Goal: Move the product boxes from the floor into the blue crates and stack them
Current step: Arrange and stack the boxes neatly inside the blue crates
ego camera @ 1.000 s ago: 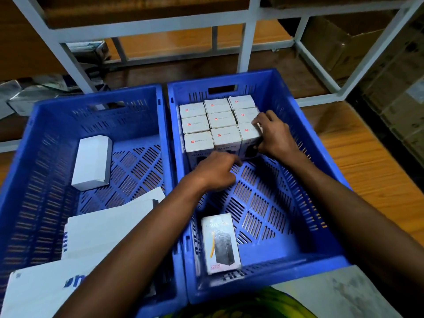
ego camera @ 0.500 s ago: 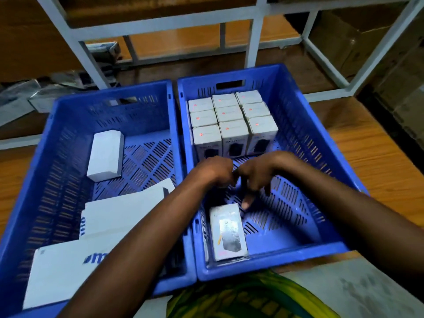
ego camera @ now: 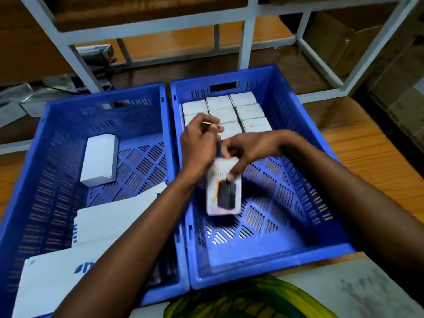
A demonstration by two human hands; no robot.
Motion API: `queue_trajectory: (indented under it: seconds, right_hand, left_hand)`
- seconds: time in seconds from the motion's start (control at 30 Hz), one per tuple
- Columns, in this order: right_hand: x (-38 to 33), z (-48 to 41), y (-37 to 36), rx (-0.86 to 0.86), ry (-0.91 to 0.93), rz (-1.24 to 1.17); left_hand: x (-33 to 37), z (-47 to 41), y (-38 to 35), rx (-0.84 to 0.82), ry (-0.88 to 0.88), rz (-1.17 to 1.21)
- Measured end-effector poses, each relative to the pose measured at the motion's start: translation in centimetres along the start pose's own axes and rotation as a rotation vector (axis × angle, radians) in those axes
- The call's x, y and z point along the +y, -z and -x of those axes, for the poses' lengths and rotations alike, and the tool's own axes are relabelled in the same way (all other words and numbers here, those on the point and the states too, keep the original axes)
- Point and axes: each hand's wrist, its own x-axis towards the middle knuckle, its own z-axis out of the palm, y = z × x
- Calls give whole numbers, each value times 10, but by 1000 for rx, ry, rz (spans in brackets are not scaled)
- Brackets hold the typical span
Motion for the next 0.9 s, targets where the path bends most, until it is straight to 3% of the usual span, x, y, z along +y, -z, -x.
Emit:
queue_trajectory:
  seconds: [0.07, 0.13, 0.3, 0.57, 0.8, 0.9]
  right_hand:
    - [2, 17, 26, 188, 87, -319]
    - [8, 27, 40, 338, 193, -558]
    - [8, 26, 51, 623, 325, -774]
    - [-1, 28, 40, 686, 525, -632]
    - [-4, 31, 34, 690, 542, -549]
    - [1, 32, 37, 694, 492, -384]
  left_hand:
    - [7, -7, 6, 61, 101, 353]
    - [10, -13, 11, 33, 174, 491]
    - [6, -10, 12, -233, 210, 404]
    - [-2, -4, 7, -232, 227, 255]
    - [5, -4, 15, -130, 20, -82]
    - [8, -6, 23, -70, -157, -346]
